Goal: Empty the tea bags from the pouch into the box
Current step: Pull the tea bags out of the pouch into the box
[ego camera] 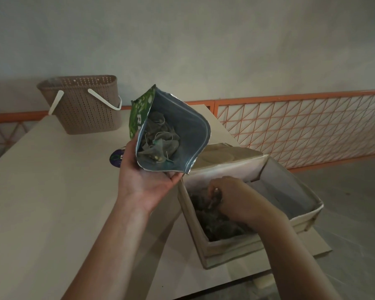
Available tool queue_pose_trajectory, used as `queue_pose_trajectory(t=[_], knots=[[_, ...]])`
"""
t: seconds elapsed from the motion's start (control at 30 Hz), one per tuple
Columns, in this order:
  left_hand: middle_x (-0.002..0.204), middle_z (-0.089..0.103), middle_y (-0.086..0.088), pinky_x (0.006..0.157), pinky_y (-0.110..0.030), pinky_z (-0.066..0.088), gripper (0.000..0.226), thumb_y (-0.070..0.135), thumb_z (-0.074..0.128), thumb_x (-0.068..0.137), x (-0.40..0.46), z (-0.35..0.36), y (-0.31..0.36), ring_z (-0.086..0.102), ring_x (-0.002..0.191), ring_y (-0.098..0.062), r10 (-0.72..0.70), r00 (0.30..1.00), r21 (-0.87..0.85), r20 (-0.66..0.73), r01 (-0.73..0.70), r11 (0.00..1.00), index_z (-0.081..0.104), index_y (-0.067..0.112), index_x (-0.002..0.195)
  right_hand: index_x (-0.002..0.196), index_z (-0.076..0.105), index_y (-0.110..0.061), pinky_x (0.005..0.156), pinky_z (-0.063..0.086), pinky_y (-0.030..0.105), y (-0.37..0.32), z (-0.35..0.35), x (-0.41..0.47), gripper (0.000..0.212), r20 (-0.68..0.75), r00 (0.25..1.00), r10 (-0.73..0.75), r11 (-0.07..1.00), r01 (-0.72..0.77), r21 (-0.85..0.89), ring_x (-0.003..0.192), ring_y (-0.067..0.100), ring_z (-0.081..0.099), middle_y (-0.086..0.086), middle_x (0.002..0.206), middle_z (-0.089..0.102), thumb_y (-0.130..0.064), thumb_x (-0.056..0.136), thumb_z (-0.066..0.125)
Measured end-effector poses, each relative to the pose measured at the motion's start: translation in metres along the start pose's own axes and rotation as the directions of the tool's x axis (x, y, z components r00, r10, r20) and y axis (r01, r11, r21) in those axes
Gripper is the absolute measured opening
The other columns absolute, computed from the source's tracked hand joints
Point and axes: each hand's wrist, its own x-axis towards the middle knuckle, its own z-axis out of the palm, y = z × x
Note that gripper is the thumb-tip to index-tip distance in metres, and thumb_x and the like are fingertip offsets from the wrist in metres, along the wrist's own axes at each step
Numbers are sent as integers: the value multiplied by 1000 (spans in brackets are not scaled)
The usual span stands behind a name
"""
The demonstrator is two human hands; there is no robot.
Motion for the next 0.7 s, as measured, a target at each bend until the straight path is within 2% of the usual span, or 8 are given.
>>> queue_pose_trajectory(t=[0.1,0.17,0.23,0.3,0.4,0.53,0.6,0.7], knots=[[134,65,-20,95,-48,52,54,53,57,93,0,-1,2,60,125,-39,-20,1000,12,12,20,1000,66,16,132,114,58,-37,88,39,28,0,-15,-4,28,-57,998,4,1000,-4,8,112,11,36,-11,120,38,-26,88,64],[133,67,-16,94,-47,52,51,51,56,94,1,-1,4,61,125,-37,-18,1000,40,9,18,999,68,17,129,119,53,-32,91,38,28,-9,-30,-5,32,-168,985,-24,995,39,87,119,13,36,-8,123,37,-26,89,64],[130,70,-13,96,-45,52,48,52,53,95,1,-1,5,63,123,-35,-6,1000,94,2,6,996,69,21,128,120,47,-27,94,45,27,-26,-44,-3,32,-432,900,-50,946,181,267,117,14,47,-6,124,44,-23,91,62],[130,70,-12,97,-44,50,50,54,51,93,0,-1,7,63,123,-34,-11,1000,131,-5,12,991,69,24,130,129,44,-29,89,49,22,-48,-54,6,42,-593,800,-86,895,324,307,110,7,50,-9,124,47,-34,91,62],[128,71,-12,96,-44,50,51,56,53,92,-1,0,11,64,120,-33,-21,999,152,-25,25,988,70,24,128,139,47,-33,82,46,16,-75,-62,33,52,-602,762,-238,874,439,210,105,4,52,-10,121,55,-42,91,62],[125,72,-13,90,-44,52,50,53,56,90,-2,1,16,67,115,-34,-16,1000,145,-20,19,989,71,22,125,105,73,-15,63,43,20,-100,-59,59,21,-663,700,-263,797,545,259,73,3,57,-7,85,66,-26,97,57],[125,72,-13,93,-46,52,50,52,59,84,-3,4,19,66,115,-34,0,1000,145,5,0,989,74,20,120,107,74,-16,67,51,24,-107,-54,62,22,-688,690,-225,759,567,321,76,4,63,-5,84,71,-25,98,56],[124,72,-10,94,-43,55,47,50,59,82,-4,11,25,70,108,-31,35,994,156,102,-51,986,79,19,110,117,70,-15,80,55,29,-114,-53,56,25,-742,638,-204,692,631,352,92,7,66,-2,102,74,-23,98,56]])
